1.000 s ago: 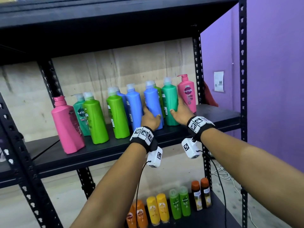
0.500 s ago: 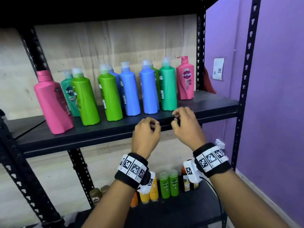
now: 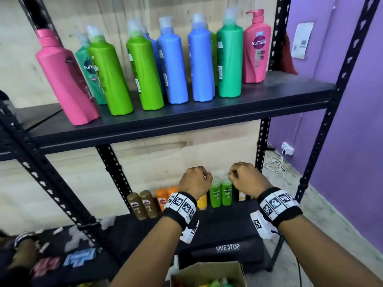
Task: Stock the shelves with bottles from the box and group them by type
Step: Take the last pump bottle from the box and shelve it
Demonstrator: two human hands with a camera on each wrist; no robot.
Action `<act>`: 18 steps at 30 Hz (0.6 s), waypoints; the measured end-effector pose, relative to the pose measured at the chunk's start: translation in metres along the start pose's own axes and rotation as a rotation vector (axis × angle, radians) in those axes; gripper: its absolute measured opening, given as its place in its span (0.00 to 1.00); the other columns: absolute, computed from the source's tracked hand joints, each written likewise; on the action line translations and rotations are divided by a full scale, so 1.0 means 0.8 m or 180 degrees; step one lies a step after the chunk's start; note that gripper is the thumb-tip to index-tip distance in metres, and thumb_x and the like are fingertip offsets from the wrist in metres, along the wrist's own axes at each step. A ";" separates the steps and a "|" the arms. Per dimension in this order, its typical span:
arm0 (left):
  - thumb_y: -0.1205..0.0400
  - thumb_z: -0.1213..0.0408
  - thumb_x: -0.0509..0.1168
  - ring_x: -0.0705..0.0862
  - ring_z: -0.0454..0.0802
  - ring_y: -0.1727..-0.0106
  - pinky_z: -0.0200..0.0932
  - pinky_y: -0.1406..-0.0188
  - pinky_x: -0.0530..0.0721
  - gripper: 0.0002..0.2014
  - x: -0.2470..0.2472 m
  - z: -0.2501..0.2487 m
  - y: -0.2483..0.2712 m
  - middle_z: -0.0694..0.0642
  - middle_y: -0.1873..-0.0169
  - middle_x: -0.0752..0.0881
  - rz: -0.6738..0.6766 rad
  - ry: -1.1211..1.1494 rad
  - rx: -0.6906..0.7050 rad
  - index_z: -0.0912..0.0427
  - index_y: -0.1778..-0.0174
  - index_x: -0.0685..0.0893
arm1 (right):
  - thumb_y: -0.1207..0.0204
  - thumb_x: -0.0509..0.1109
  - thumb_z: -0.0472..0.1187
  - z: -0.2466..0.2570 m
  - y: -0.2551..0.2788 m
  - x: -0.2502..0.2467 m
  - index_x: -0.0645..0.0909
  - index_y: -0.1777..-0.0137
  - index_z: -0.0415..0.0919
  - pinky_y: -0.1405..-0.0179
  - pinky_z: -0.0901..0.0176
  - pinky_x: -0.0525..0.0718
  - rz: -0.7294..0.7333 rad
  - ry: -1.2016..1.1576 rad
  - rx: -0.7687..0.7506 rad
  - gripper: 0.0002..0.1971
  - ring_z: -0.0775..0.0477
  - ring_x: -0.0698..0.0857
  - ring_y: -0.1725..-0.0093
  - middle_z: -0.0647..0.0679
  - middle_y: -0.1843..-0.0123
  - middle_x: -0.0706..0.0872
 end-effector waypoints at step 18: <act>0.15 0.51 0.62 0.87 0.67 0.40 0.53 0.46 0.86 0.24 0.220 0.182 0.164 0.68 0.39 0.87 0.2362 -0.0345 -0.1314 0.71 0.39 0.86 | 0.14 0.58 0.44 -0.102 0.190 0.268 0.75 0.66 0.45 0.54 0.58 0.76 0.2667 0.0164 0.1042 0.17 0.45 0.80 0.55 0.43 0.59 0.84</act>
Point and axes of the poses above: each hand's wrist, its own y-axis away from the middle knuckle, its own x-axis out of the palm, z = x × y, the point moved 3 cm from there along -y, towards the middle knuckle
